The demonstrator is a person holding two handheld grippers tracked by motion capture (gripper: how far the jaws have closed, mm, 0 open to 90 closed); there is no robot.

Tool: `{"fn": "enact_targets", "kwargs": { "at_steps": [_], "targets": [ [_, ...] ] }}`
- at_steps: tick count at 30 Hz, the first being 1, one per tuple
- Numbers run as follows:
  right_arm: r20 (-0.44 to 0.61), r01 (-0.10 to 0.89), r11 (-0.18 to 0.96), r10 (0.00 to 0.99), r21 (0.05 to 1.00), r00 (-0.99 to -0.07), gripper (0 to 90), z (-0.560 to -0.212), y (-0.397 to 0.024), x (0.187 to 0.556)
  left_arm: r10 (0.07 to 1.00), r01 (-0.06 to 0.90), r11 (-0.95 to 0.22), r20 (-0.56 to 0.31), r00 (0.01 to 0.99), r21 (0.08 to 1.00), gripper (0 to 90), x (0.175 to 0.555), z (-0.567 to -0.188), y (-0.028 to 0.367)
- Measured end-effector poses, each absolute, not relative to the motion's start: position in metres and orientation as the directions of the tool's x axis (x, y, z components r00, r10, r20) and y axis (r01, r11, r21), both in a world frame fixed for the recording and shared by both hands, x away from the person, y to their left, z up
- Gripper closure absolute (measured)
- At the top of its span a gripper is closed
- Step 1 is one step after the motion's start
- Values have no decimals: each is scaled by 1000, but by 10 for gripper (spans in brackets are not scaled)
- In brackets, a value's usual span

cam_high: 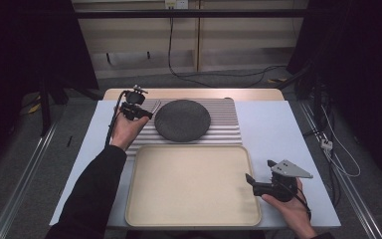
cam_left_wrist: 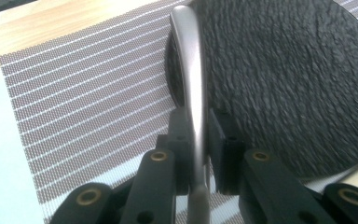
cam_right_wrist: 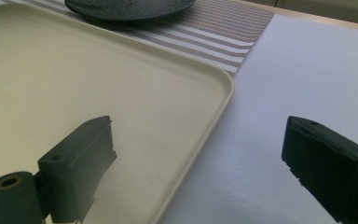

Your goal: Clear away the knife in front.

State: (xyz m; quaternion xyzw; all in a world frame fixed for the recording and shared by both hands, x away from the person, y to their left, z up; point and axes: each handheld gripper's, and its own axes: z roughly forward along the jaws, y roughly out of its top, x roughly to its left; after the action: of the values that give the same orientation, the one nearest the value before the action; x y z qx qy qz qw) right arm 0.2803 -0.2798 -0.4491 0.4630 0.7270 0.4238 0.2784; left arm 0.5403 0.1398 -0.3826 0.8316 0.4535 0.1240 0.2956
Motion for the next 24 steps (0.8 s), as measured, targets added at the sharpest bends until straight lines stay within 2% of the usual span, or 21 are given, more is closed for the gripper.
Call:
{"fn": "enact_targets", "kwargs": {
  "at_steps": [24],
  "targets": [
    [-21,434,221,907,873,-420,90,-449,-278,281,780,620,-443,-62,623,648,798,482,-366,128]
  ]
}}
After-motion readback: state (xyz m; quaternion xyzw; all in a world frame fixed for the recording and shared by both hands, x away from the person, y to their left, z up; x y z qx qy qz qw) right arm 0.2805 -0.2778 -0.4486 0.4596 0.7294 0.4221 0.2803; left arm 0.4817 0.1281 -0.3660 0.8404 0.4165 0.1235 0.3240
